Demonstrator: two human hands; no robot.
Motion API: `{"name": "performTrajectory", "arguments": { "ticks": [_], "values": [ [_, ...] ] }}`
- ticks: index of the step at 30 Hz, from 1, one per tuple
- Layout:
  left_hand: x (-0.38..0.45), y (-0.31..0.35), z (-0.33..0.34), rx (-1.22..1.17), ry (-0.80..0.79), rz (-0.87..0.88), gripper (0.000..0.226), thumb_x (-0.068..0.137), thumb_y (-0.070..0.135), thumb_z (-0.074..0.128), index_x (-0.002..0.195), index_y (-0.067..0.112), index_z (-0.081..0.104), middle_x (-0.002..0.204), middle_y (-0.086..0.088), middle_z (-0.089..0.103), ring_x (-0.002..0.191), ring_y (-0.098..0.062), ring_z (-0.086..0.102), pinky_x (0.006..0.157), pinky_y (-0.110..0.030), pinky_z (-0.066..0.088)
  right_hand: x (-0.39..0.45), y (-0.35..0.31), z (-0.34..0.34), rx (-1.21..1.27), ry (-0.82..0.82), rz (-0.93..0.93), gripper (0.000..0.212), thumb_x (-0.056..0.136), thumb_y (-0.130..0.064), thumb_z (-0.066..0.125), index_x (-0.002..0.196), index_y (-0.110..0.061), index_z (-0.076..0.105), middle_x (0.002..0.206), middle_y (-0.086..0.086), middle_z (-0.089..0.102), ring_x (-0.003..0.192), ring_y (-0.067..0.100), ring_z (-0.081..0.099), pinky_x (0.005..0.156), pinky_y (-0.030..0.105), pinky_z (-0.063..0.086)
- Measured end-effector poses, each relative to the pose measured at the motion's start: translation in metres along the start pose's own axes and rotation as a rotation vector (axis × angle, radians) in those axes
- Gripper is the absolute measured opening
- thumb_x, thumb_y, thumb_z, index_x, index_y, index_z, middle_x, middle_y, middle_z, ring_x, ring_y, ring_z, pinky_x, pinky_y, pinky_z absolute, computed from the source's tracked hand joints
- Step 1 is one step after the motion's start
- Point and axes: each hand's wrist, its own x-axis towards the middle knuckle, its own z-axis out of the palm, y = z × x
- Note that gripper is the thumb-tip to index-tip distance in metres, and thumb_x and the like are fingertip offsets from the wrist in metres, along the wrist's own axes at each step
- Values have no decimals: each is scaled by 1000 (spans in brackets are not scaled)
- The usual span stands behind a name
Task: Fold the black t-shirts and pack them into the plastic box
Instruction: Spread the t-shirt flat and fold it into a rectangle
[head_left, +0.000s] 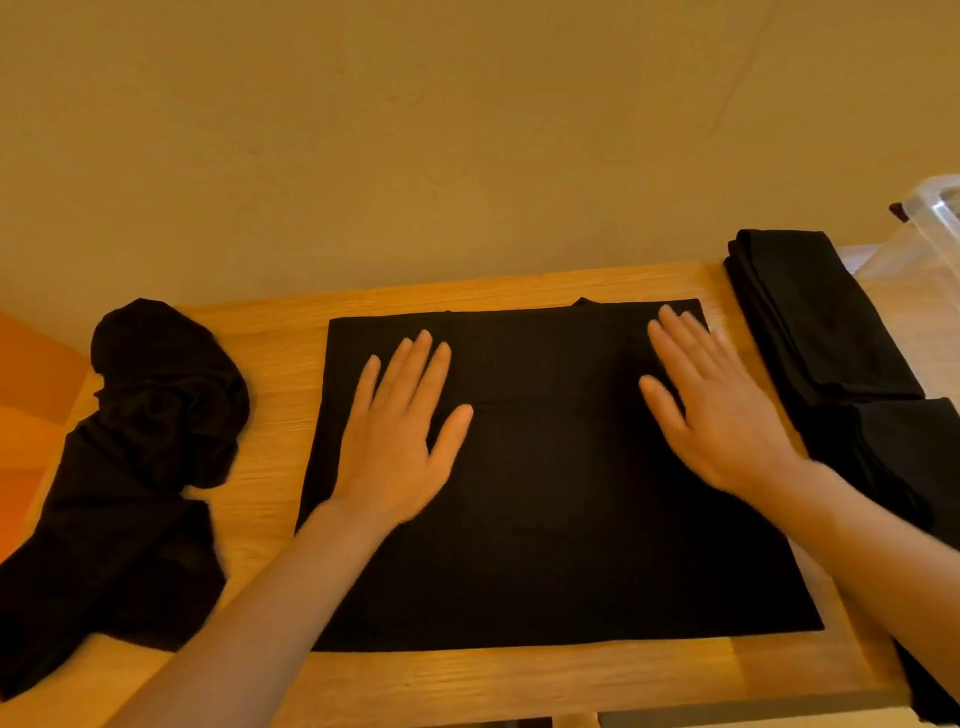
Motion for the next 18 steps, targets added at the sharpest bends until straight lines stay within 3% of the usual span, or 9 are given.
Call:
{"name": "performTrajectory", "arguments": {
  "ticks": [3,7,18],
  "values": [
    [-56,23,7,4,-79,76,66,98,61,18,153,26,15,161,3,5,149,-11,-1,120,-41,5,-53,-35,9,28,-78,-87,63,96,-55,19,152,-30,7,160,-10,-3,146,2,-11,119,27,-7],
    [-111,18,24,63,-179,-13,71,95,68,16,153,28,15,161,4,8,149,-14,2,117,-42,8,-108,-41,35,-30,-133,-64,60,99,-57,18,152,-29,15,161,-6,7,148,9,-3,119,32,-4],
    [-165,-4,15,79,-168,-103,73,94,69,18,154,27,15,162,3,8,149,-14,1,118,-43,9,-152,-24,30,-51,-119,-96,63,99,-58,18,153,-27,14,161,-7,5,148,10,-2,119,34,-3]
  ]
}}
